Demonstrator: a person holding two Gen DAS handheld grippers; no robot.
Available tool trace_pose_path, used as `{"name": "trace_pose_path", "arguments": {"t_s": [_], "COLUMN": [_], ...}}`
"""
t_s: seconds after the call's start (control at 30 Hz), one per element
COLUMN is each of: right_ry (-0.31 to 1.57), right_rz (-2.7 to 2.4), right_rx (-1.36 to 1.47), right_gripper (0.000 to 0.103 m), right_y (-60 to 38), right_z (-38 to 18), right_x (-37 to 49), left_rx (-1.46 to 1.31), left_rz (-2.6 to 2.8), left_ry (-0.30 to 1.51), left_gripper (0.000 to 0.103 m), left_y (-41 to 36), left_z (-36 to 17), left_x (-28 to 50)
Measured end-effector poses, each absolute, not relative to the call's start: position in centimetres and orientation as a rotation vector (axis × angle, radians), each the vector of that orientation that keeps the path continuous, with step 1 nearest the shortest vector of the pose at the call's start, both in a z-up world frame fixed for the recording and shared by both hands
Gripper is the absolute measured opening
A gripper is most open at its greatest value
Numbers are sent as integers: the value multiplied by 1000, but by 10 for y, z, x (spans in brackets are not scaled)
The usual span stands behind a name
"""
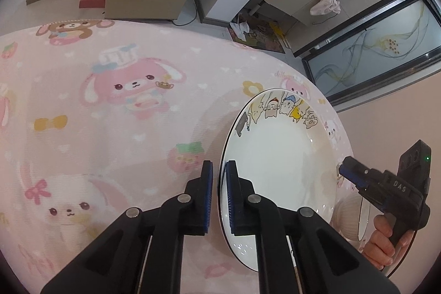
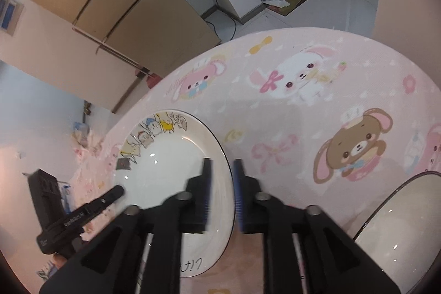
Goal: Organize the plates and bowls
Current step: 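Close both tools on the plate rim and tilt the plate upright, then carry the upright plate with both tools toward the stacked 'Life' plates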
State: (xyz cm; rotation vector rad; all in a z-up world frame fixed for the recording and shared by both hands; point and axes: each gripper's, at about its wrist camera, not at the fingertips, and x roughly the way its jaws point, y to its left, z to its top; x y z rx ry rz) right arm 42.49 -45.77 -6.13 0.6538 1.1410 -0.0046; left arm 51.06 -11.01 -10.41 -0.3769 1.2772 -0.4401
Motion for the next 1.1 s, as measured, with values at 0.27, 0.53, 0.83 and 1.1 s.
{"name": "trace_pose_path", "arguments": {"t_s": [0.27,0.53,0.83,1.1], "right_ry": [1204,1239,1235,1229], "right_rz": [12,15,26,13], "right_rx": [660,652,726,771], "right_gripper": [22,11,11,12], "right_y": [-455,-446,-454,-456], "right_z": [-76,-90,-96,-95], "right_x": [431,435,433,433], "left_rx": [-377,-450,-429,-371], "left_rz": [-432,-460,-475,-448], "left_ry": [1277,1294,1324,1322], "left_gripper": [23,8,12,13], "left_y": [-110,-105,-111,-119], "left_z": [-107,-114,-122,-115], "left_x": [509,511,508,504]}}
